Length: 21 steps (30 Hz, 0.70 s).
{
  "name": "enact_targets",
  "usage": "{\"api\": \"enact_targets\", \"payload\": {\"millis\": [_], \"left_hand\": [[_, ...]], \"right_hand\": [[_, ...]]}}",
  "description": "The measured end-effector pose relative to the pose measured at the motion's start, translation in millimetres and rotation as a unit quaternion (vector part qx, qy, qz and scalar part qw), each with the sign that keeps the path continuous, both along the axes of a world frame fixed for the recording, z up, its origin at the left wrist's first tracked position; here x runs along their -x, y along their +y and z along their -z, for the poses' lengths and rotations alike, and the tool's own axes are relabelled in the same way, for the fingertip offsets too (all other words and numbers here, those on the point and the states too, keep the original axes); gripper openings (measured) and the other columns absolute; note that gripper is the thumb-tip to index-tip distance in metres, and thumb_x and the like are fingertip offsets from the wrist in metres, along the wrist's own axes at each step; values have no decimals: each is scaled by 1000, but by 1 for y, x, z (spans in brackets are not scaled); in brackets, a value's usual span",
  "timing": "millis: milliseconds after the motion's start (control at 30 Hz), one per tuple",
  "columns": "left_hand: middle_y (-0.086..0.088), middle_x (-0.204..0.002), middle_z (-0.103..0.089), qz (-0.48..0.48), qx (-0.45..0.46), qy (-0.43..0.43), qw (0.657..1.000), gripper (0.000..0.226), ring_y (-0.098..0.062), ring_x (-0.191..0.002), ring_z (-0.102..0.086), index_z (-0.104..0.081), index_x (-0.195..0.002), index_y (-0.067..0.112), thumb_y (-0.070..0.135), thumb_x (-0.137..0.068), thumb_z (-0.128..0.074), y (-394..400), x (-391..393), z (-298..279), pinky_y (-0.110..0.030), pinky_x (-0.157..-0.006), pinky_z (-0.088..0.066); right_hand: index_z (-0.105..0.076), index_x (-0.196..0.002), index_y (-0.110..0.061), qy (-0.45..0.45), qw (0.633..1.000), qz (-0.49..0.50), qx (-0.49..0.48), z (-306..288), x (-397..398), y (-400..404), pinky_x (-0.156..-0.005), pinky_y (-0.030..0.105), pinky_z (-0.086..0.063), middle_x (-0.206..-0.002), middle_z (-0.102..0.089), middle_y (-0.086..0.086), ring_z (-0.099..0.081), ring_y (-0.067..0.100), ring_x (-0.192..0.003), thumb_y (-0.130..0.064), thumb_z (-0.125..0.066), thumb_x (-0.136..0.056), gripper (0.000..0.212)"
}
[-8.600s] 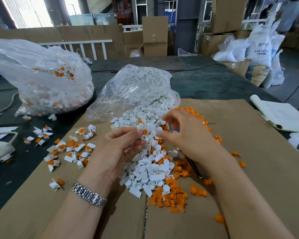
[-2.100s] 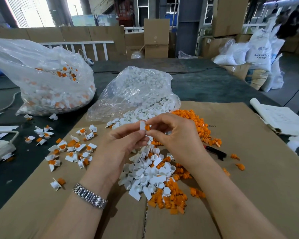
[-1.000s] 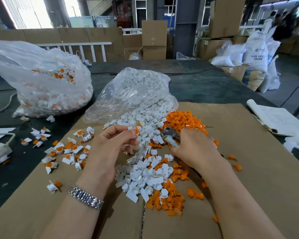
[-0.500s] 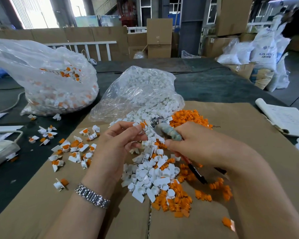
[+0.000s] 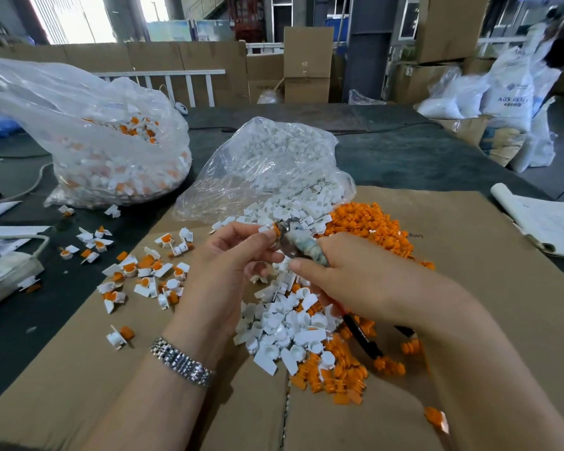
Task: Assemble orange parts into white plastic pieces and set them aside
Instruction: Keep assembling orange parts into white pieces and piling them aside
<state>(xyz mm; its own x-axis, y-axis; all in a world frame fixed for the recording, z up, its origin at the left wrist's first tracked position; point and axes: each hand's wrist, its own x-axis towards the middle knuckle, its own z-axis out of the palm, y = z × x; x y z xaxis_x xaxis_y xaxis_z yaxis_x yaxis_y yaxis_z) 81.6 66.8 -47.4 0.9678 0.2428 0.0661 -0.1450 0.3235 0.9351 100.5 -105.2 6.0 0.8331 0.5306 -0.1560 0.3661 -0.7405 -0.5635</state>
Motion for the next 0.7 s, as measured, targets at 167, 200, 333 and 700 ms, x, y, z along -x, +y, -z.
{"api": "enact_targets", "payload": {"millis": [167,200,333,700], "left_hand": [[-14,-84,-72,-14,12,6,1000,6,-19,-70,-69,-69,-93,-1,0,-88,-72,0,-1,1,-20,-56,-54],[-15,-84,-72,-14,11,9,1000,5,-20,-70,-69,-69,-92,-1,0,-88,-72,0,-1,2,-20,-56,-54],[-12,-82,-73,-10,11,17,1000,6,-21,-71,-71,-69,-92,1,1,-87,-73,0,-1,3,-20,-58,-55],[-1,-79,-73,-234,-241,2,942,11,-9,-64,-65,-77,-95,21,24,-99,-67,22,-1,7,-28,-57,-54]], "right_hand": [[-51,-79,-13,-63,997,45,14,12,4,13,-47,31,-33,-63,-46,3,-38,16,-50,-56,-43,-100,48],[-50,-77,-14,-78,995,55,24,14,4,13,-44,27,-29,-61,-44,1,-36,15,-47,-57,-43,-99,49],[-46,-70,-17,-98,992,65,44,15,-1,12,-41,24,-26,-60,-42,-1,-34,11,-45,-55,-46,-100,48],[-61,-80,-13,-60,992,84,-71,7,-11,-14,-54,35,-46,-72,-67,9,-57,16,-55,-70,-41,-92,61]]}}
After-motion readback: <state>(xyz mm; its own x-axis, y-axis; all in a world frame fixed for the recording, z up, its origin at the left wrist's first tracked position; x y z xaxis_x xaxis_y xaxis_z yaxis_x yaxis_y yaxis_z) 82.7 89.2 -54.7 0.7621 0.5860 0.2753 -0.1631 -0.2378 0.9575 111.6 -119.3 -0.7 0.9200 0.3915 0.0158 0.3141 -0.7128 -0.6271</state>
